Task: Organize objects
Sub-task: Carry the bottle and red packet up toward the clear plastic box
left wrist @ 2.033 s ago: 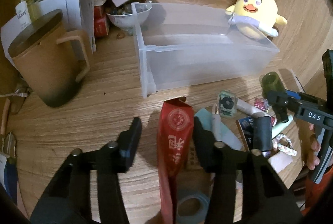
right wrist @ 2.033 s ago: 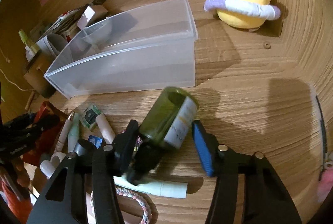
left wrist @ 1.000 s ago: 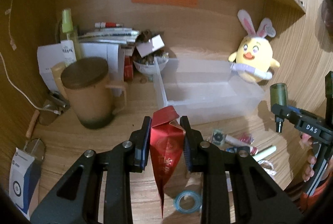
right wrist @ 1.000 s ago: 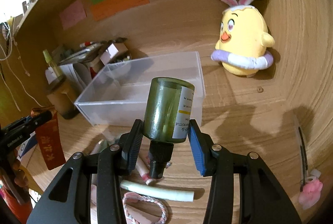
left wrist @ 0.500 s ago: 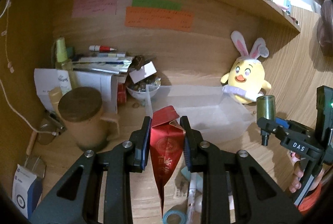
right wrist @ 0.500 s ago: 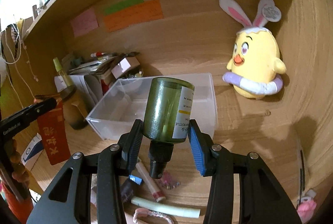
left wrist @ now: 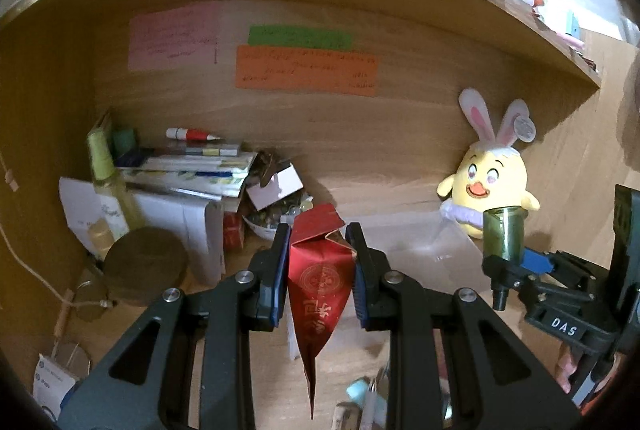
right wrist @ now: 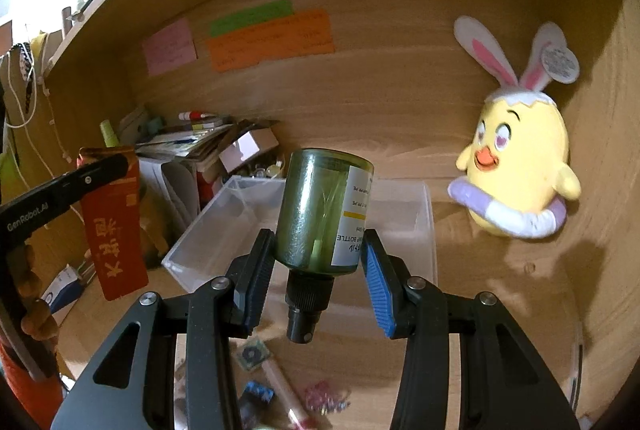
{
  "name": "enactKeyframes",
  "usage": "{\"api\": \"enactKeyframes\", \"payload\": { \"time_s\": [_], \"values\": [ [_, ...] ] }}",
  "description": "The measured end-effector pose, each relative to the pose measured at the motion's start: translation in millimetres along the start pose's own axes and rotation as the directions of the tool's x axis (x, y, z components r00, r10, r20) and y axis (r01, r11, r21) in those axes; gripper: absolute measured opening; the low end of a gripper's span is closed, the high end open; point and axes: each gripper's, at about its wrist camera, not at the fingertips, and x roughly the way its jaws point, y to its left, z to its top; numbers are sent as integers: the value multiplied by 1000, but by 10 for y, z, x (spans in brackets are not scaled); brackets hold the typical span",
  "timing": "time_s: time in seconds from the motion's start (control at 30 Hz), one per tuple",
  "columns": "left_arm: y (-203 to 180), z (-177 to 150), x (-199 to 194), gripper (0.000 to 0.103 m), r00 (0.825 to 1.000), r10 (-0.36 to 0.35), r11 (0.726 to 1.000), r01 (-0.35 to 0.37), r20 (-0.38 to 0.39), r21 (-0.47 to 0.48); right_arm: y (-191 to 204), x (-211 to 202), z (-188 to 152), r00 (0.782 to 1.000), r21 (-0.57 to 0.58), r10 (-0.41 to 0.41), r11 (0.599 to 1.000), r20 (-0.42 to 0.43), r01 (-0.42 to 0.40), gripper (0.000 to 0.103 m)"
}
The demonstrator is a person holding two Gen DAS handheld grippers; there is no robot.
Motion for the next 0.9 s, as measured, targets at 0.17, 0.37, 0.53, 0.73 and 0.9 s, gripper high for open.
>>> {"api": "enactKeyframes", "payload": {
  "time_s": [0.17,0.37,0.53,0.73,0.9],
  "values": [
    [-56,106,112,27,1000,11,1000,-11,26,3,-14,140,152,1000,-17,-13,1000,2,13,40],
    [-123,192,326,27,999,15,1000,-16,33,14,-51,366,226,999,-44,-47,998,-27,46,40],
    [-171,179,570,27,999,34,999,-34,7,27,-95,573,150,995,-61,-62,996,-78,58,40],
    [-232,95,845,27,997,79,995,-78,-24,63,-147,809,49,985,-89,-93,993,-144,81,40],
    [-336,25,1006,27,993,103,988,-96,-51,118,-149,968,-21,977,-109,-101,991,-190,81,40]
  ]
}}
